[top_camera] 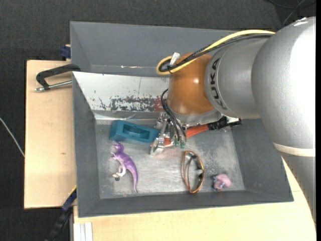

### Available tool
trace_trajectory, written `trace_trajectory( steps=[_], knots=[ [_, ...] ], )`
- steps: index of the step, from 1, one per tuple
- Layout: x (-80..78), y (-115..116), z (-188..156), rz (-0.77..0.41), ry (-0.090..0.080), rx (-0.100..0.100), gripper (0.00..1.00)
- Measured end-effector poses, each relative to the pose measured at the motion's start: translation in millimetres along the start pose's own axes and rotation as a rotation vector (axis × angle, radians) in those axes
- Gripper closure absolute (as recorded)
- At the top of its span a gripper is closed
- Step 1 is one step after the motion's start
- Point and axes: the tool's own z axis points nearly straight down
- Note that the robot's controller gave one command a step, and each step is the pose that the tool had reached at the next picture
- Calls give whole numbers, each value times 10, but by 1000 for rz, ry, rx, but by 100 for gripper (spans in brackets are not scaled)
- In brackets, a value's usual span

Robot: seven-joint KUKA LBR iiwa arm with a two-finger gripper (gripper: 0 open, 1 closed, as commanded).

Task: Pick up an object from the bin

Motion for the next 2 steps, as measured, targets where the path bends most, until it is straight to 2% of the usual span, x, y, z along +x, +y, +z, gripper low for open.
trace_trajectory(
  steps=[2],
  knots=[
    [-1,-2,0,1,0,-1,100]
  ],
)
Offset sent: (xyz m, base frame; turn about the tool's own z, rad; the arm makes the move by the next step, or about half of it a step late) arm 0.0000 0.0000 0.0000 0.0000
